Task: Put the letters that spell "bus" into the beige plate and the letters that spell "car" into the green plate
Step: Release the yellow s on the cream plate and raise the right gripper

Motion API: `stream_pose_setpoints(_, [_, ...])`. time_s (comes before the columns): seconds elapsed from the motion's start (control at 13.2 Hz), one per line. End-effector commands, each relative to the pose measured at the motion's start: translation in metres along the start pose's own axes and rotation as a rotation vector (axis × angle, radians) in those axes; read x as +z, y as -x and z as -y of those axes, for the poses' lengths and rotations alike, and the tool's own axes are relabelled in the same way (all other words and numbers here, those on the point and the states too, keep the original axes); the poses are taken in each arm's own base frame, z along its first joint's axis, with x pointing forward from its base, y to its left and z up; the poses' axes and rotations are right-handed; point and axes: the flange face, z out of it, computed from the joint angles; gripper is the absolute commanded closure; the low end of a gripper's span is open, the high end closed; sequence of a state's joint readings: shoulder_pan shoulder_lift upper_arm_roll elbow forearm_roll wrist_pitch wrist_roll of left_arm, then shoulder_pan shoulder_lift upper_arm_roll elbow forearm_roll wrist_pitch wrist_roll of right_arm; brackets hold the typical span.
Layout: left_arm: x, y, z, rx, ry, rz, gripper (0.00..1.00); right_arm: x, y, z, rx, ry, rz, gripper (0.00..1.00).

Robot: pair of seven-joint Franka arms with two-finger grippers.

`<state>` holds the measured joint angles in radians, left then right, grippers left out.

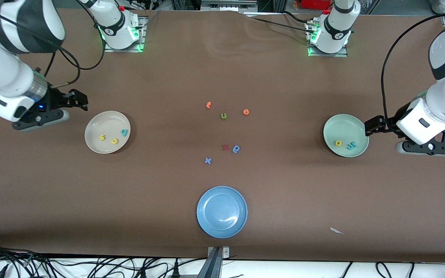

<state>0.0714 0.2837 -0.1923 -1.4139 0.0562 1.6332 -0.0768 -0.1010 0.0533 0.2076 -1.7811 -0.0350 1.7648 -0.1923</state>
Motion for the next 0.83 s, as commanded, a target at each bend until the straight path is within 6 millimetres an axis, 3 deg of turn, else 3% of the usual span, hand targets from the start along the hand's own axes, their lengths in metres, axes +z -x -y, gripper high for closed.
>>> stream_pose_setpoints(0.0, [-0.009, 0.004, -0.001, 0.011, 0.024, -0.001, 0.00, -0.038, 0.012, -0.003, 0.014, -0.008, -0.016, 0.00])
stream_pose_setpoints(0.38, [-0.009, 0.004, -0.002, 0.016, 0.024, -0.001, 0.00, -0.084, 0.032, -0.017, 0.048, 0.005, -0.044, 0.00])
stream_pose_setpoints(0.76, [-0.013, 0.006, -0.002, 0.014, 0.023, -0.007, 0.00, -0.101, 0.035, -0.021, 0.061, -0.004, -0.044, 0.00])
